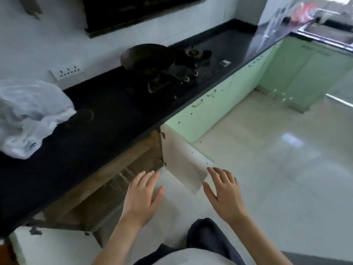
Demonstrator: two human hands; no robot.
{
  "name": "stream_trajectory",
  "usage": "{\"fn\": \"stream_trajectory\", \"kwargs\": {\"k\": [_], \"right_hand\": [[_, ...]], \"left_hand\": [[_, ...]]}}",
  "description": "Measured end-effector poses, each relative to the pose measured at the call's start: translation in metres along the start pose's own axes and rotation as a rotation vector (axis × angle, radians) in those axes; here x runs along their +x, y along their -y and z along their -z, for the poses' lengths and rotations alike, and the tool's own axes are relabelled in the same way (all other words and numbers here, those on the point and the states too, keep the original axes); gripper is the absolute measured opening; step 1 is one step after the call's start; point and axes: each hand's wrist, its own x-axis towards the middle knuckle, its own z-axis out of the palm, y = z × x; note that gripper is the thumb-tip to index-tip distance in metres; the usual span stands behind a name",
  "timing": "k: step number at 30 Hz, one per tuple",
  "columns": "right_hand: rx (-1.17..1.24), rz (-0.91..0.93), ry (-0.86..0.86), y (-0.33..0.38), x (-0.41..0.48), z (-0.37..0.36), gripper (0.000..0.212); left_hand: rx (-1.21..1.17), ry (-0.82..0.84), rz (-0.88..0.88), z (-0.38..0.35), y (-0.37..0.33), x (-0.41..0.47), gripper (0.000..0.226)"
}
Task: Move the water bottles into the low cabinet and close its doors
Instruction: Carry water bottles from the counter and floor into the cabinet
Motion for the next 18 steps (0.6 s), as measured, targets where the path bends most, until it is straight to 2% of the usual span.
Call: {"fn": "stream_trajectory", "kwargs": {"k": [4,10,18], "right_hand": [[-0.014,-0.122,-0.091,-0.043,0.0,0.033,0.056],[0.043,-0.252,-0.196,-0.13,0.001,0.063,0.055],[0.043,-0.387,-0.197,-0.286,-0.012,0.103,0.057]], "left_hand": [[0.008,-0.026,-0.164,0.005,-0.051,0.047,0.056],[0.004,0.023,-0.37,-0.028,-0.138,0.114,0.067],[-0.071,0.135,-0.416,-0.112,-0.281,0.17,0.057]]}}
